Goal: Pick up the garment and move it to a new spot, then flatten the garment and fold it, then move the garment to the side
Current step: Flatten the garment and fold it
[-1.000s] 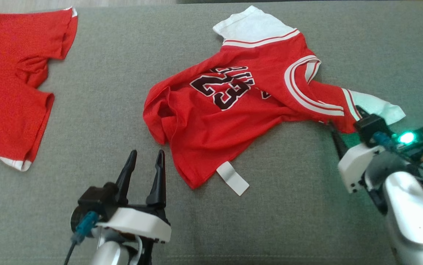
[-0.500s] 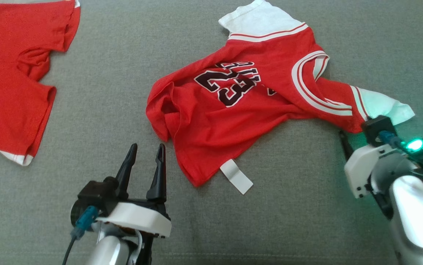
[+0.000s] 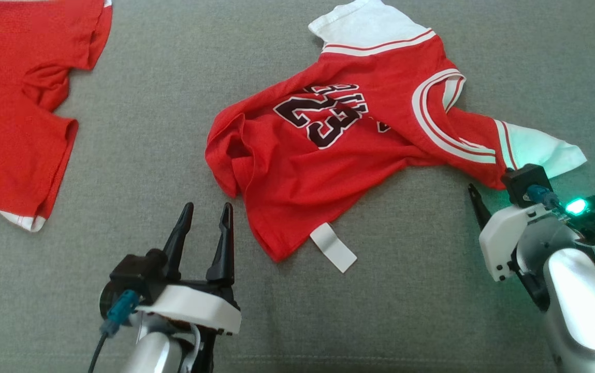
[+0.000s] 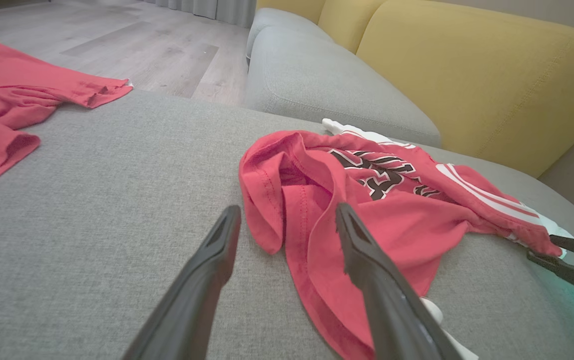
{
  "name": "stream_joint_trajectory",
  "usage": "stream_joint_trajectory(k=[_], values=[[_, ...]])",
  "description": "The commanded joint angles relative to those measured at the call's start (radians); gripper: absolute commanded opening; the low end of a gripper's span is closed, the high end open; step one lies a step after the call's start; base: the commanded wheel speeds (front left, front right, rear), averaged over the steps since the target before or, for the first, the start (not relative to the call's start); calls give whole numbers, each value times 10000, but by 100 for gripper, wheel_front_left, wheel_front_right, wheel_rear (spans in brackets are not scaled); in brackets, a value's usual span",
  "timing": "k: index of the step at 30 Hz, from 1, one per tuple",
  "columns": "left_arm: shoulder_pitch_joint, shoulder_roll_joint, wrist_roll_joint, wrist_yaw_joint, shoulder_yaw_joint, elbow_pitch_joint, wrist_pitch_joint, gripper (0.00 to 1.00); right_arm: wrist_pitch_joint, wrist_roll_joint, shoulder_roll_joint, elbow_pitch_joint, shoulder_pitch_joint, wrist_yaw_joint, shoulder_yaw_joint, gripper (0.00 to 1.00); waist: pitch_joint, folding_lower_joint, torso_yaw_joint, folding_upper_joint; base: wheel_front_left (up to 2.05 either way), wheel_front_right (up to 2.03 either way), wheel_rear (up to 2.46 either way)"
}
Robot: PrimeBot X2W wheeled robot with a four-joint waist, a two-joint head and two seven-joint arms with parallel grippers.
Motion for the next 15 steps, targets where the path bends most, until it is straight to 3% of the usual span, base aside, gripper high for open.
stream_joint_trajectory(k=[1,6,15], values=[[-355,5,90,7,264,-275,-120,100,-27,70,-41,-265,-119,-9,159,76,20,0,3,0,0,0,0],[-412,5,93,-5,227,-192,-120,100,-142,177,109,-136,-407,-9,191,0,31,0,63,0,0,0,0],[-218,5,54,37,173,-80,-120,100,68,1358,183,-1544,-405,-9,602,0,-278,0,102,0,0,0,0]])
